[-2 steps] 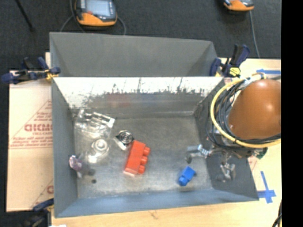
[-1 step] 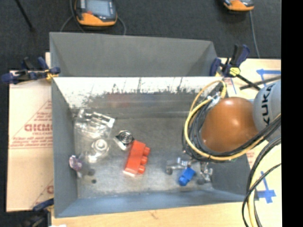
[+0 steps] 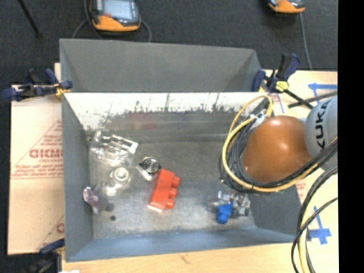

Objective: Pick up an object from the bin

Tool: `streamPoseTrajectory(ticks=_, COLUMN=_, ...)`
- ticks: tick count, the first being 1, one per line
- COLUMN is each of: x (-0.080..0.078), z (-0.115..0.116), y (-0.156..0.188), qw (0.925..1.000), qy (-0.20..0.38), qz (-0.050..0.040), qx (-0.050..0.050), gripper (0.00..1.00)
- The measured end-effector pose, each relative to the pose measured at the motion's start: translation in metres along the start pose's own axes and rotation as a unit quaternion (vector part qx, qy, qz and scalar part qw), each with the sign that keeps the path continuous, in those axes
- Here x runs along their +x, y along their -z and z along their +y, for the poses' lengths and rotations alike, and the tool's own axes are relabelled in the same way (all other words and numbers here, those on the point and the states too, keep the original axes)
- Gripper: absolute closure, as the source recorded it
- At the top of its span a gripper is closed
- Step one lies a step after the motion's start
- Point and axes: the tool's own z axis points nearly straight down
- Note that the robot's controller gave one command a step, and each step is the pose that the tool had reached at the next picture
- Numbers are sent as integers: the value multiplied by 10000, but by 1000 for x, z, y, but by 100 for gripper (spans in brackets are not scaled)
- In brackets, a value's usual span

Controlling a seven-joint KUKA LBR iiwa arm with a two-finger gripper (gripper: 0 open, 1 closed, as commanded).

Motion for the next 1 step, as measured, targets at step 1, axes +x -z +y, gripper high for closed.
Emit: streamPoseTrajectory(ticks=1, x=-12, z=3, y=138, qw=9991, qy=413, qz=0, qx=43, gripper=100)
